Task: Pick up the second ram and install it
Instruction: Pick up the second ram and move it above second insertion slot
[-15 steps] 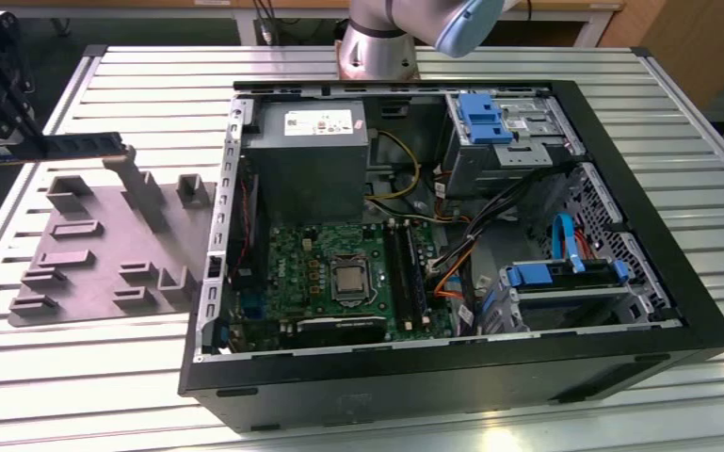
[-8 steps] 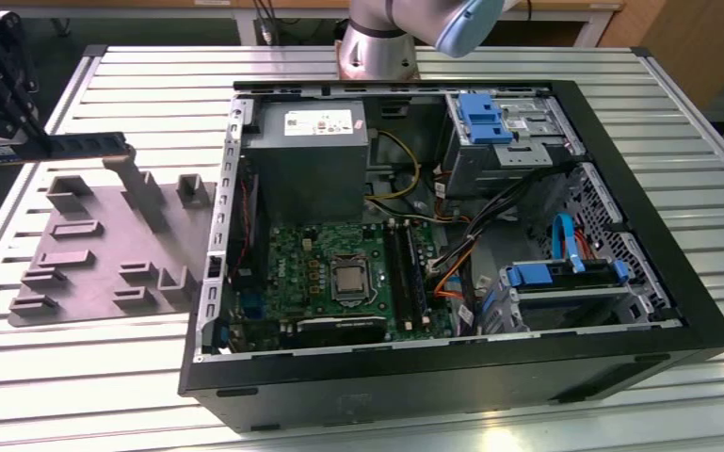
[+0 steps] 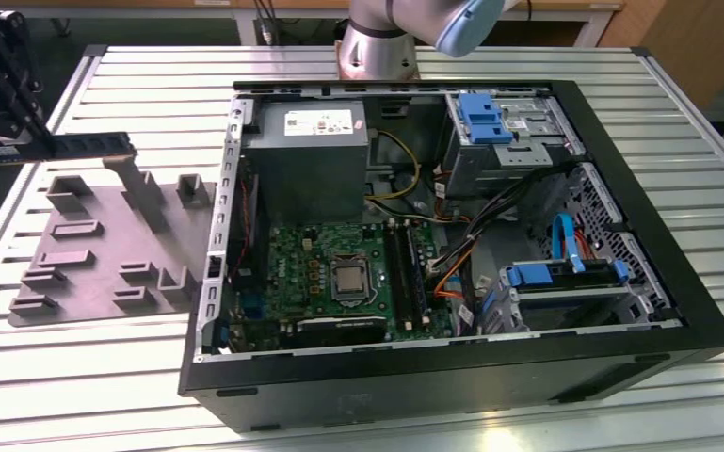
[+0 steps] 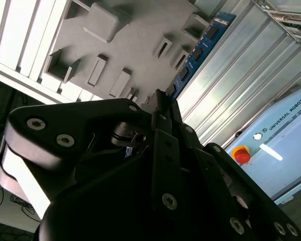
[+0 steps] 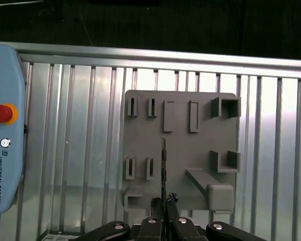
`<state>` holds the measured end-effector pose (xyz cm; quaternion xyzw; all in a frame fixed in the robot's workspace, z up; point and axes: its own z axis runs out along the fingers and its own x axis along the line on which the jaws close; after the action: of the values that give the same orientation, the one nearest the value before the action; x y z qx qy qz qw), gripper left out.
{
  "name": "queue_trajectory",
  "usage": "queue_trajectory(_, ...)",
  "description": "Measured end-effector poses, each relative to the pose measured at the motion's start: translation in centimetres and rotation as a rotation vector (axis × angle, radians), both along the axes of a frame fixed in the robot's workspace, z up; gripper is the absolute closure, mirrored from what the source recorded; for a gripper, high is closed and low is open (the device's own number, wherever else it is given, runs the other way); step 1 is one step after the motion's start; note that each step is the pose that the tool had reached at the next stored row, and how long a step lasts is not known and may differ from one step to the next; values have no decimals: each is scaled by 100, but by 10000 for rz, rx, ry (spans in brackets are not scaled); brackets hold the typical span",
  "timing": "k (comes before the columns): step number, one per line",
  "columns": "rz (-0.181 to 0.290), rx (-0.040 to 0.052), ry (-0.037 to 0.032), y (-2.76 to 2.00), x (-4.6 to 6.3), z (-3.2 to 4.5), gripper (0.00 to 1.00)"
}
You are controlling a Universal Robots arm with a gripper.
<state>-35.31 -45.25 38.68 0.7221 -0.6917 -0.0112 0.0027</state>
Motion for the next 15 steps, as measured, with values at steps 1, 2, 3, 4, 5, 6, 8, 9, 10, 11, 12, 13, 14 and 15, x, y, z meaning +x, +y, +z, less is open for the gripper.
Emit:
queue_trajectory(1,0,1,-1,0,4,-1,86)
queue_trajectory(2,-1,1,-1,0,8,-1,86)
queue_trajectory(3,0,0,0,0,13,0,86)
queue_trajectory(4,1,0,0,0,17,0,86)
queue_trajectory(5,0,1,-1,0,22,0,86)
queue_trajectory(6,-1,0,0,0,25,0,86)
queue_trajectory(8,0,0,-1,0,34,0,86)
queue_trajectory(9,0,-1,0,0,38,0,86)
queue_trajectory(10,0,0,0,0,43,0,86)
queue_trajectory(11,0,1,-1,0,47,-1,86)
queue_trajectory(12,0,0,0,0,51,0,86)
queue_trajectory(13,0,0,0,0,56,0,86)
queue_trajectory(14,0,0,-1,0,60,0,86)
queue_trajectory(15,0,1,-1,0,64,-1,86)
